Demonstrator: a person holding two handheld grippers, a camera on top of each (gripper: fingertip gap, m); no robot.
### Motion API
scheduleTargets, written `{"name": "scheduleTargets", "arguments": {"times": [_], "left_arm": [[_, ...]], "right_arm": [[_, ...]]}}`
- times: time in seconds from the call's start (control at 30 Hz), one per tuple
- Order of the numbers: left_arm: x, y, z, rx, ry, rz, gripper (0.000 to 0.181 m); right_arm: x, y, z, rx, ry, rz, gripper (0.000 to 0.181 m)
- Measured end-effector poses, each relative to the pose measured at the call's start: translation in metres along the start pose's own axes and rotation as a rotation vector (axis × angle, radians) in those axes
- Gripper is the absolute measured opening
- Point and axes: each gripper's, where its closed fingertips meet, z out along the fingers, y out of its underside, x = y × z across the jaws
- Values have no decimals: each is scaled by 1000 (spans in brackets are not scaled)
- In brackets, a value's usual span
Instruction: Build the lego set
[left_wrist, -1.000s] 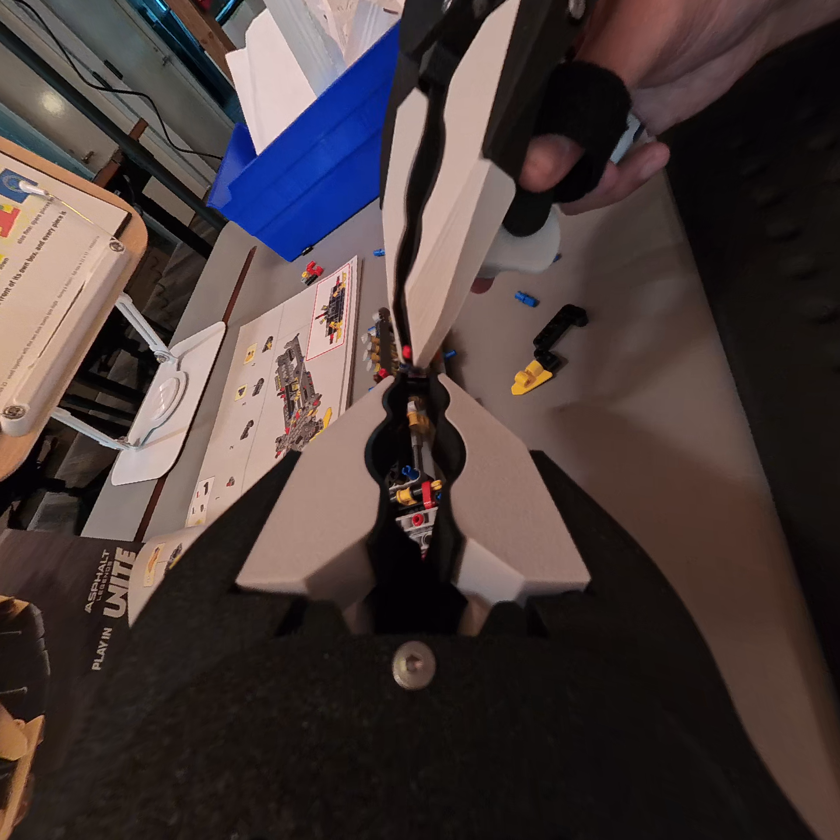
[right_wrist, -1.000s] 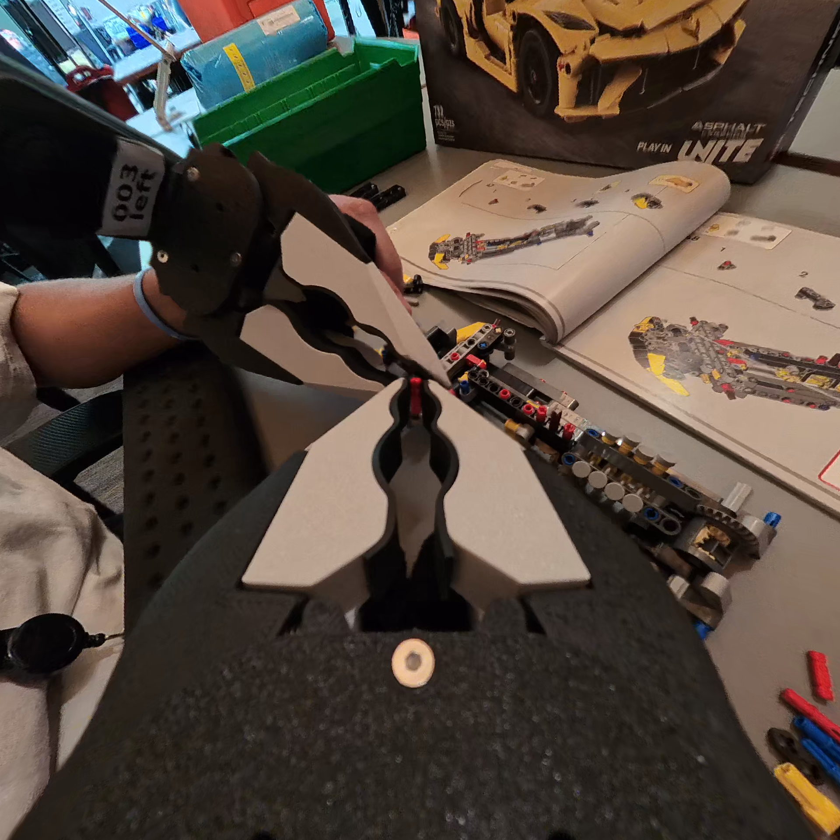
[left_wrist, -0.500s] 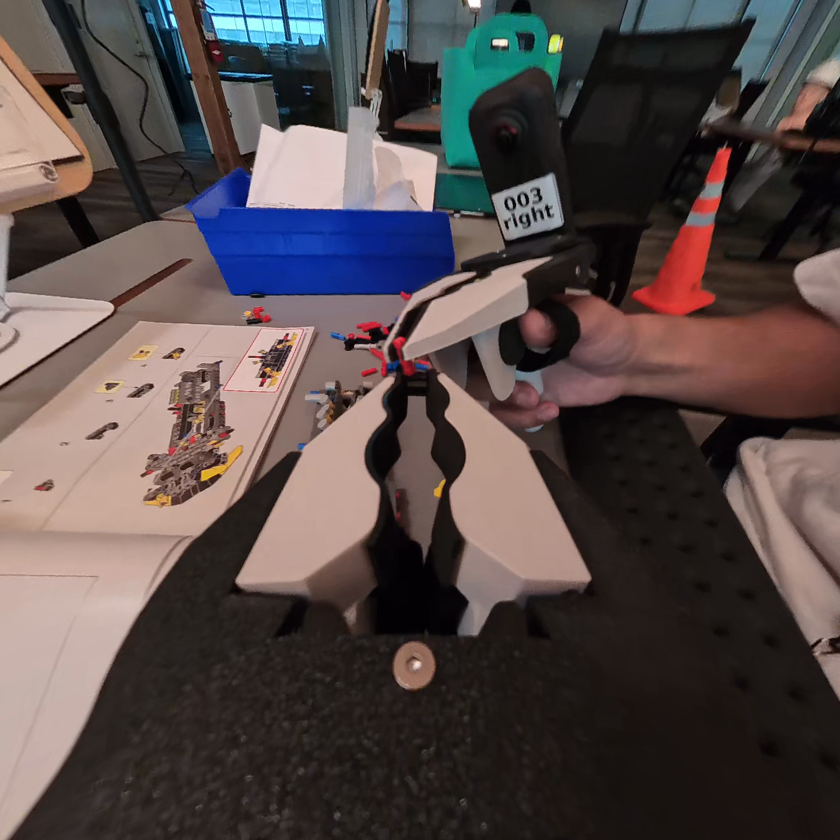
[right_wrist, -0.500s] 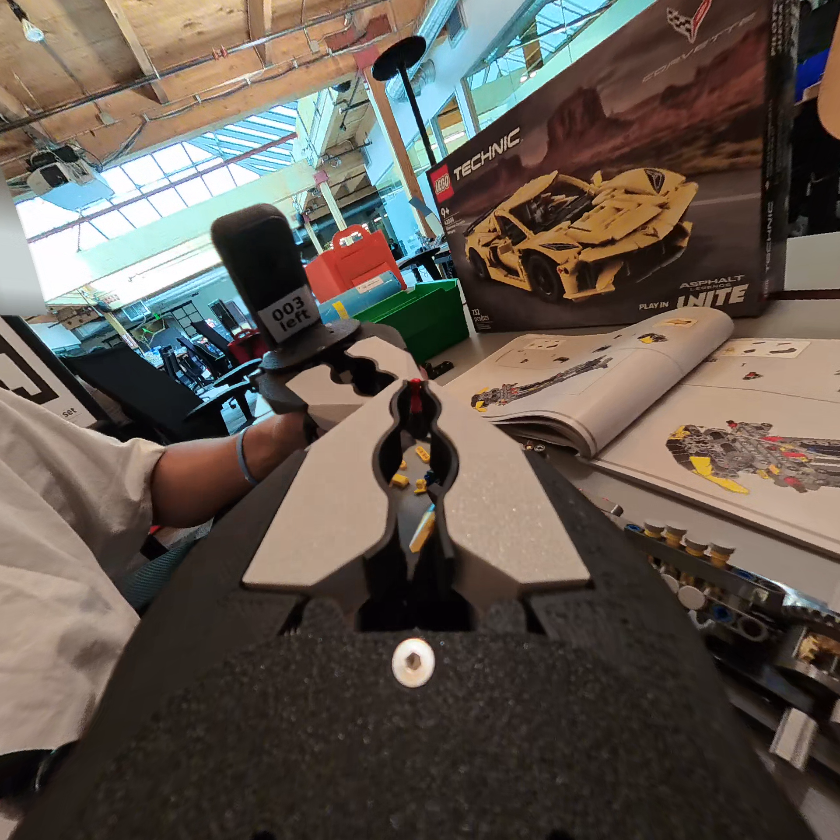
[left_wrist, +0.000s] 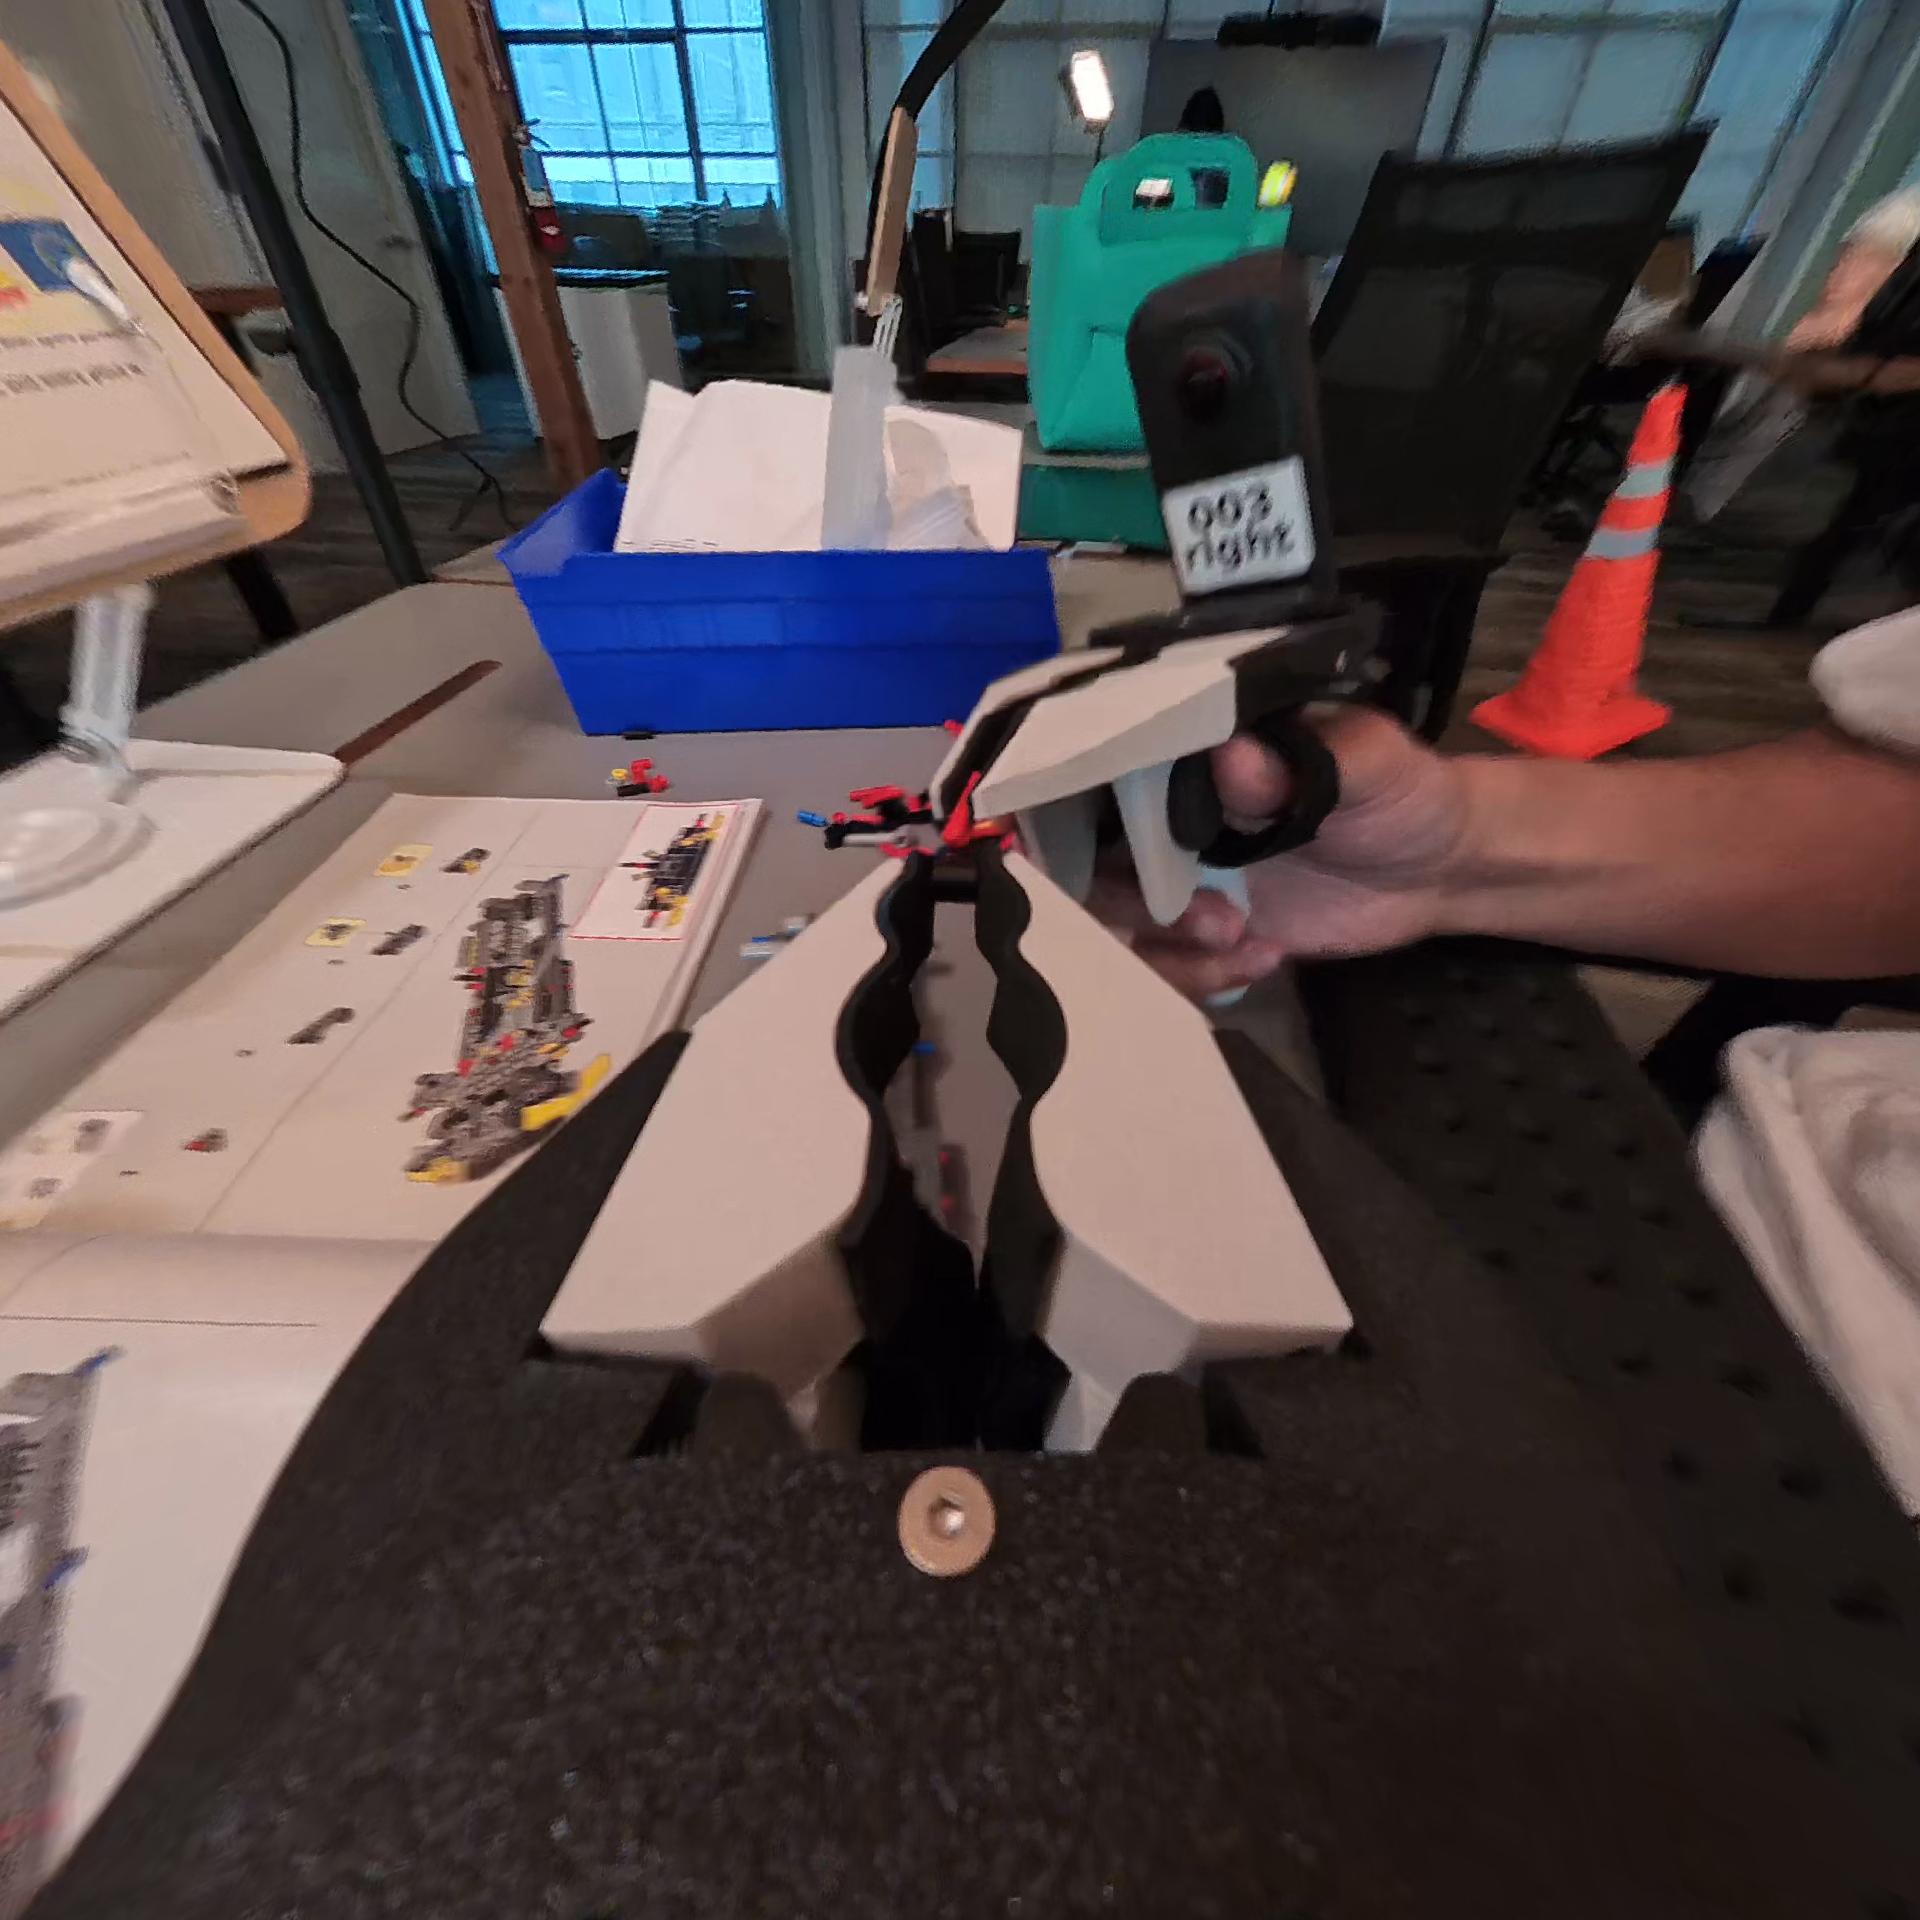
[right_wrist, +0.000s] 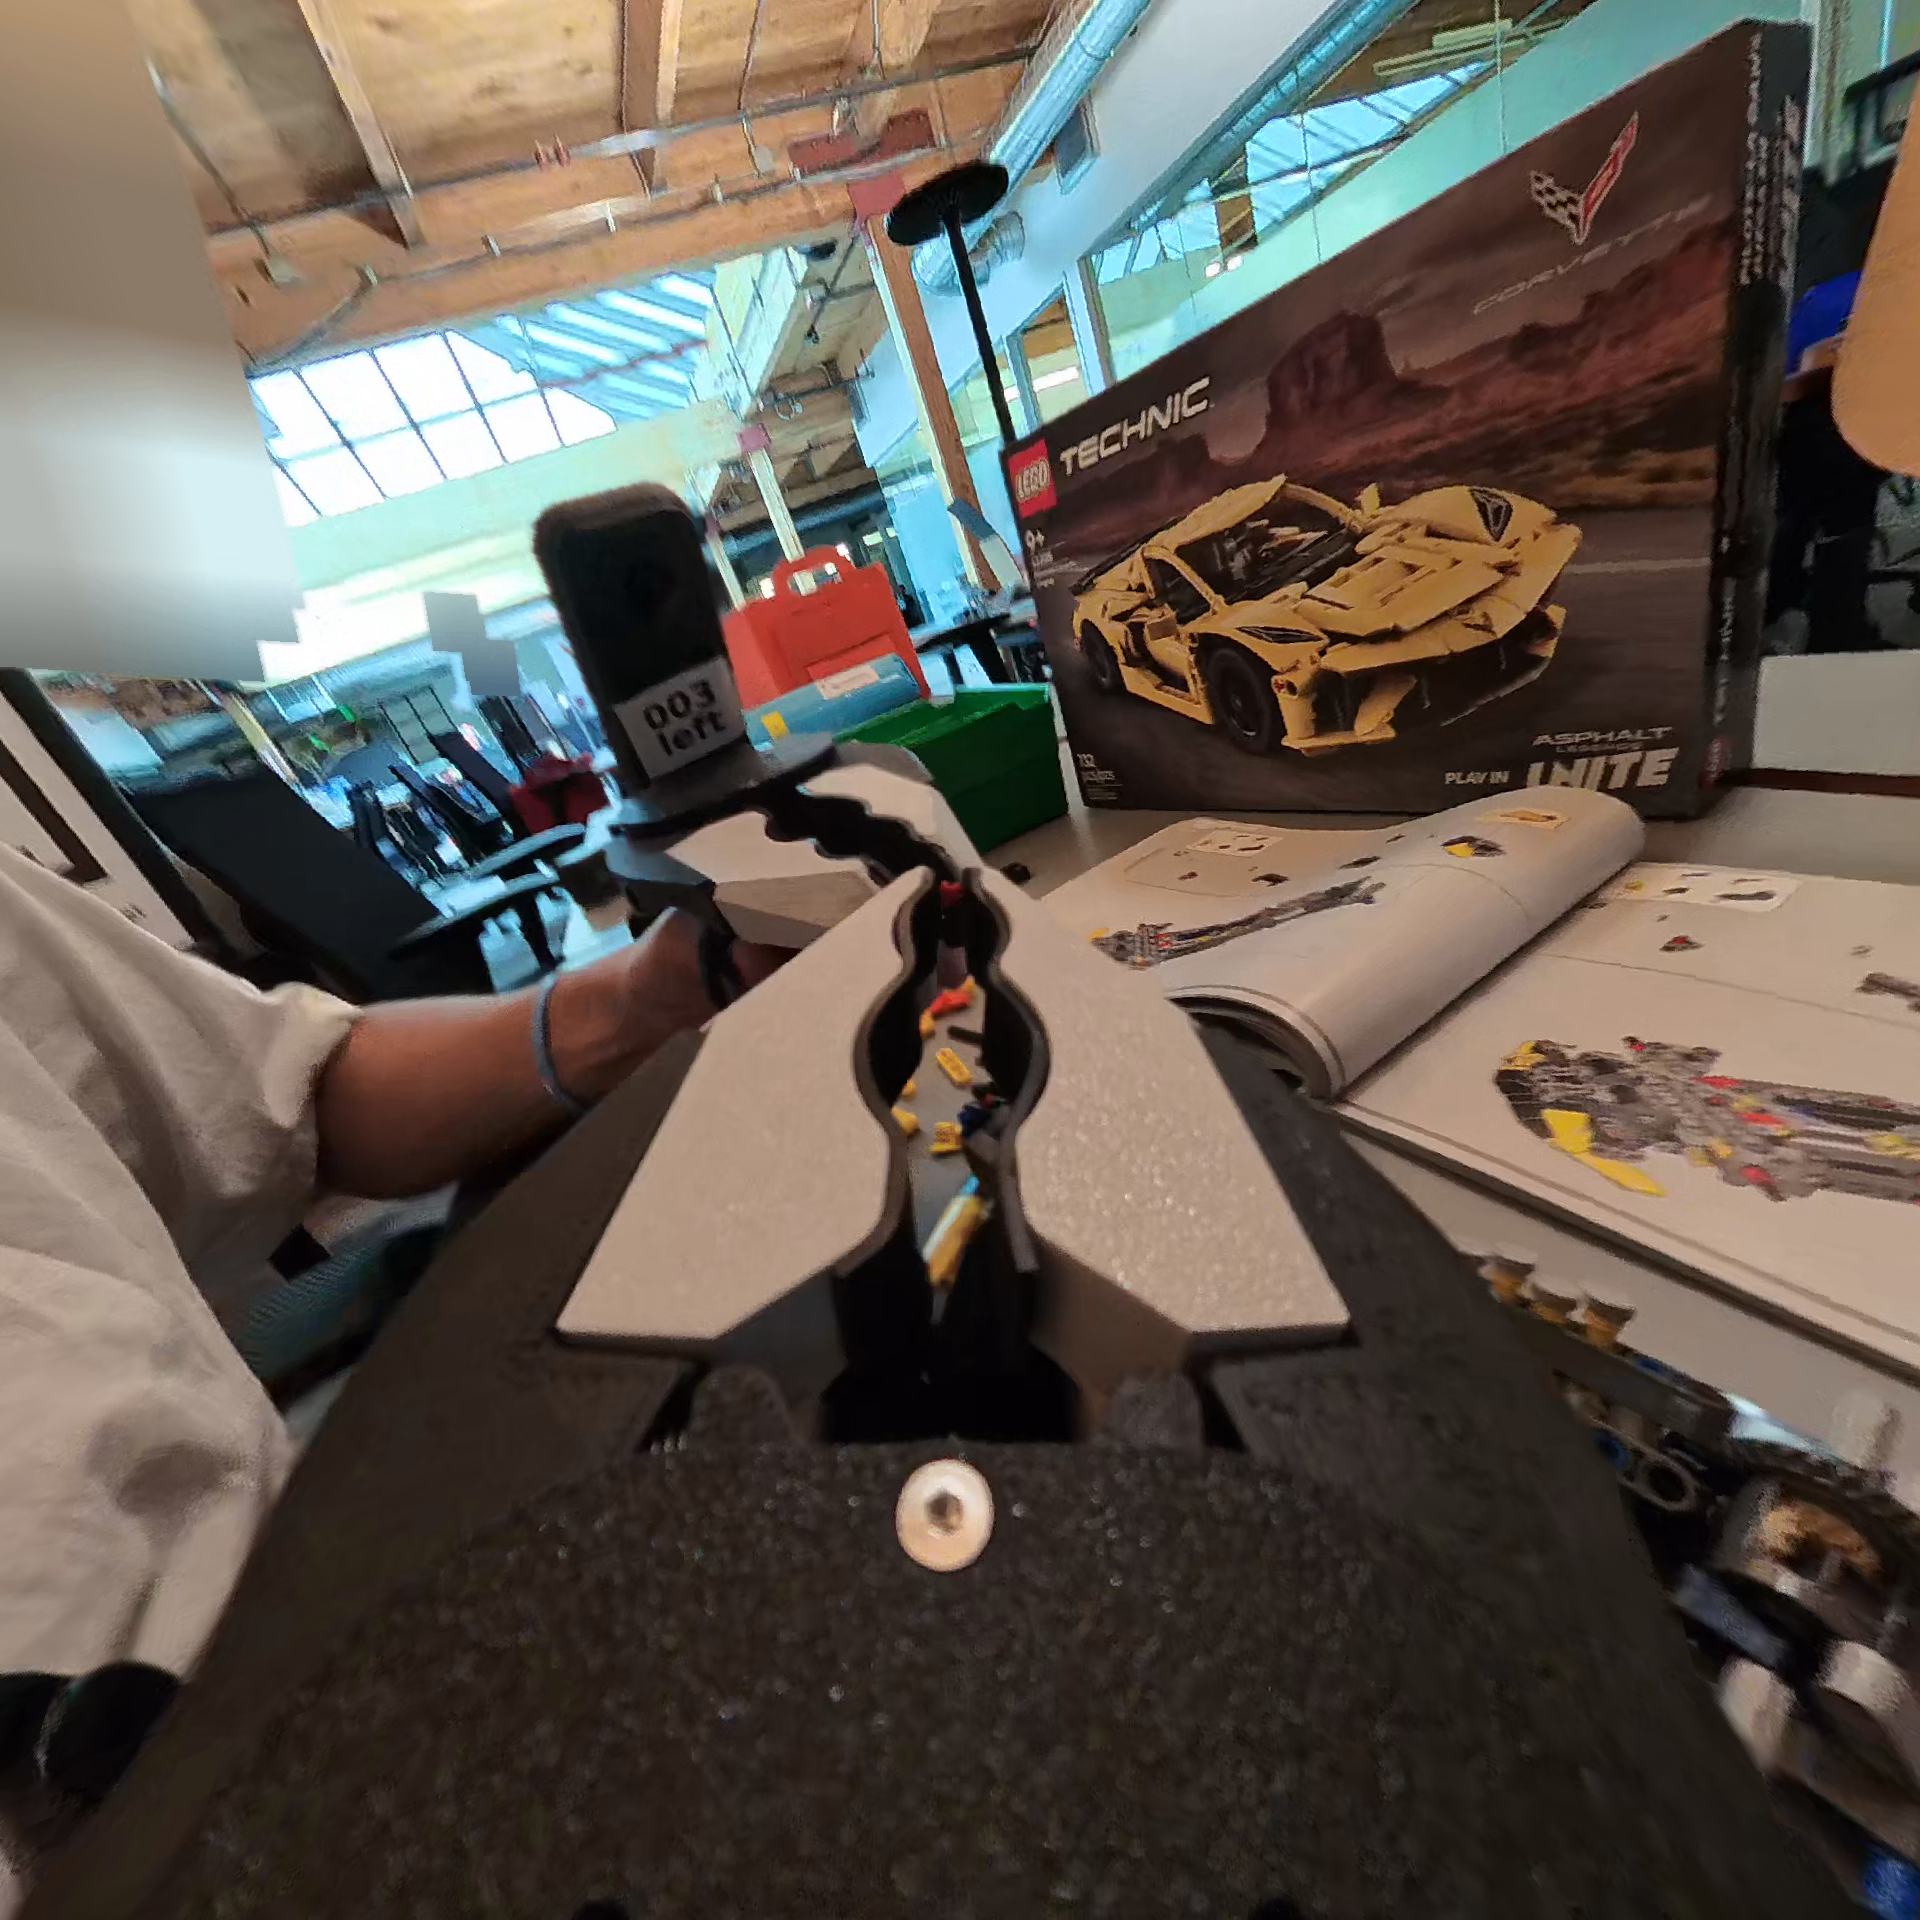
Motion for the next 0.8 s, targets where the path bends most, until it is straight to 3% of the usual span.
{"name": "scheduleTargets", "arguments": {"times": [0.13, 0.27, 0.8], "left_arm": [[-5, 4, -2, -69, -110, 235, 6], [-7, 5, -2, -92, -160, 348, 6], [-6, 11, 1, -132, -198, 536, 6]], "right_arm": [[2, 1, -3, -105, 46, -137, 2], [1, 4, -1, -165, 62, -193, 2], [3, 15, -1, -264, 109, -265, 2]]}}
